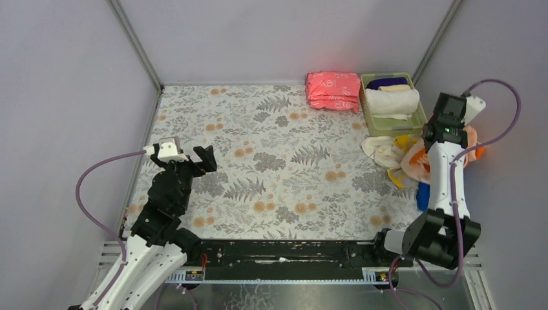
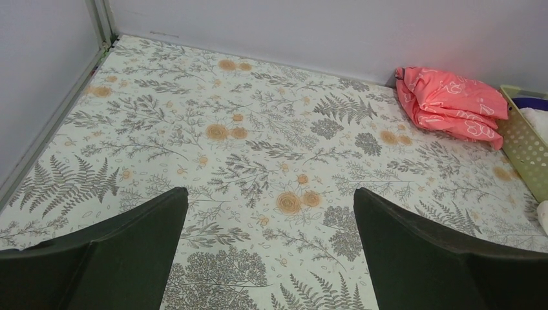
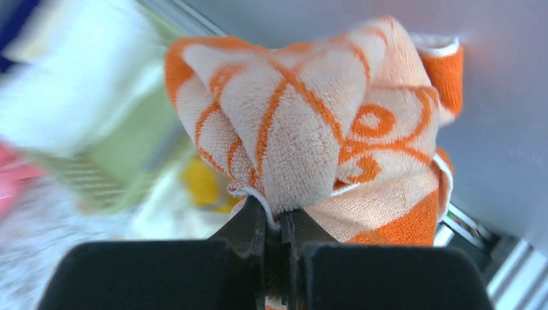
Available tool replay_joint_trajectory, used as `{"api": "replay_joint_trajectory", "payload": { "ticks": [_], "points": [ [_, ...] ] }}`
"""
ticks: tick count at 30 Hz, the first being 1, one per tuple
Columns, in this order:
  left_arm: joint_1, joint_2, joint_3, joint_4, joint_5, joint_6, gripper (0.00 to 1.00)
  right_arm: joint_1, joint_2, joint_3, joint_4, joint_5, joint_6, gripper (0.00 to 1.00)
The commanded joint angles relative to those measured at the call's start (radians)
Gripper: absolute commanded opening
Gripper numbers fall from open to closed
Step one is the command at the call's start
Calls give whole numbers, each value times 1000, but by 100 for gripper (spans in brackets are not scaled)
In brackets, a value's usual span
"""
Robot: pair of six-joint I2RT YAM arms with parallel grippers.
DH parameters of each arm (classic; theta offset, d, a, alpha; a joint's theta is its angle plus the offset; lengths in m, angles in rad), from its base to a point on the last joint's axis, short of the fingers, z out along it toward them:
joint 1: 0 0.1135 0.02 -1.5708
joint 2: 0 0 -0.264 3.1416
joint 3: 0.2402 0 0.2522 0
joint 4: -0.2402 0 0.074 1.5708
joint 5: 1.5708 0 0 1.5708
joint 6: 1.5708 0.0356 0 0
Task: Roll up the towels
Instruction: Pick up the towel at the corner of the board, then place the towel at the center of the board.
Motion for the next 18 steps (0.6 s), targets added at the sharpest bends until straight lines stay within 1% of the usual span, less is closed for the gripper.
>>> {"api": "replay_joint_trajectory", "payload": {
  "ticks": [1,5,8,11,13,15,16,17,18],
  "points": [
    [-5,-5,-2,54,10,19,100,181,-89,210,-74,10,-25,0],
    [-4,-6,1,50,11,17,100,404,-94,371,-121,6,-37,0],
    [-4,-4,4,47,8,12,100,548,-72,449,-127,-49,-23,0],
    [-2,1,10,35,5,-6,100,703,-30,489,-104,-100,-10,0],
    [-1,9,24,16,5,-35,100,803,7,484,-40,-132,-1,2],
    [-1,29,49,-14,6,-78,100,872,45,459,23,-200,11,9],
    [-1,44,66,-32,9,-95,100,896,65,440,48,-243,22,14],
    [-1,59,84,-55,15,-108,100,912,84,419,74,-287,33,22],
    [-1,81,102,-78,26,-116,100,925,104,398,91,-324,43,34]
  ]
}}
